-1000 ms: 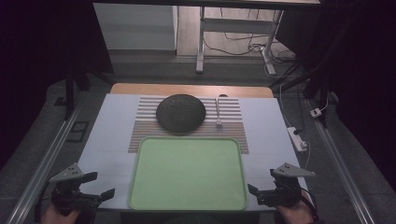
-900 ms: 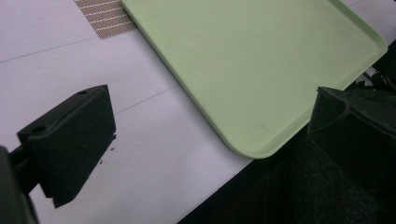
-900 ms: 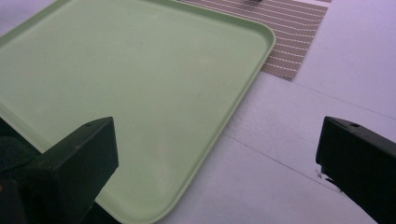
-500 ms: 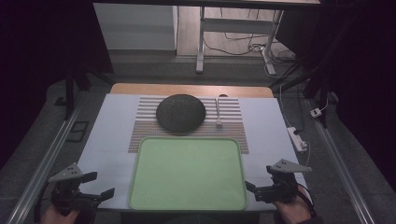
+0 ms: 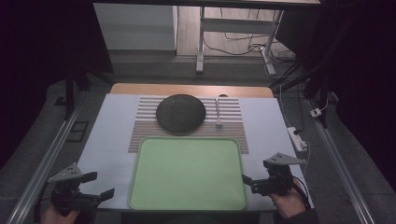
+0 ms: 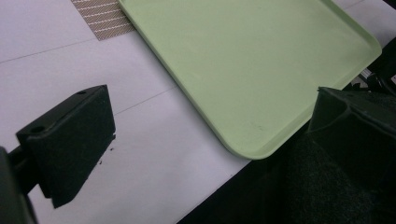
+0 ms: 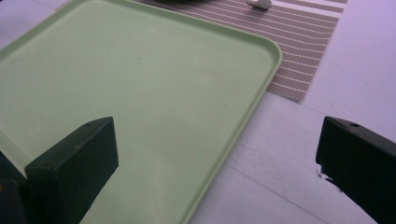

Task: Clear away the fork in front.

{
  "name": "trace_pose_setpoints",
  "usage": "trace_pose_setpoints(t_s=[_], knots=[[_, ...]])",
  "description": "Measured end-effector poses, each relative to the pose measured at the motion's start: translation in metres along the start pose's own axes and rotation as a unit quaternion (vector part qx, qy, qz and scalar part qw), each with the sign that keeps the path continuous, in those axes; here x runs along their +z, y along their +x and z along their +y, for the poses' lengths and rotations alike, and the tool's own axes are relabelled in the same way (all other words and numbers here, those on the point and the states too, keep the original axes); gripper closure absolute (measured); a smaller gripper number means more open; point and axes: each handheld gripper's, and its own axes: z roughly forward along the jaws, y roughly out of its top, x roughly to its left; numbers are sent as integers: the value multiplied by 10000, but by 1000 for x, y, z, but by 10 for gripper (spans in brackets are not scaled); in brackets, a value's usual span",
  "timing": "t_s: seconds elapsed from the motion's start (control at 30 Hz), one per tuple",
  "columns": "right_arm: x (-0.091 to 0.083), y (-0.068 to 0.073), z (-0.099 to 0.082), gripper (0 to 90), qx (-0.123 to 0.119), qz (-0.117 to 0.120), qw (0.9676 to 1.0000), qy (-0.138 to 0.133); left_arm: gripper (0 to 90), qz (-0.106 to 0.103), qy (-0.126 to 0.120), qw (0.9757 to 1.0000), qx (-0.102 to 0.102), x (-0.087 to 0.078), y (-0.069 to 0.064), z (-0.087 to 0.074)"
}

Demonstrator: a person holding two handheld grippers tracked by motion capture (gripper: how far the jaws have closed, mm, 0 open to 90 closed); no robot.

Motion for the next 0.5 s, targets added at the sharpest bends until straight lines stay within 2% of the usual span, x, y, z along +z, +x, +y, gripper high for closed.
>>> trace_pose_setpoints(t_s=[0.1,0.37,0.5], knots=[[8,0,4,0,-21,52,10000,46,8,-5,2,10000,-10,0,0,0],[21,-2,12,0,-26,14,10000,77,8,-9,5,10000,-21,0,0,0],[32,-4,21,0,-126,-48,9999,93,8,-11,8,10000,-27,0,1,0]])
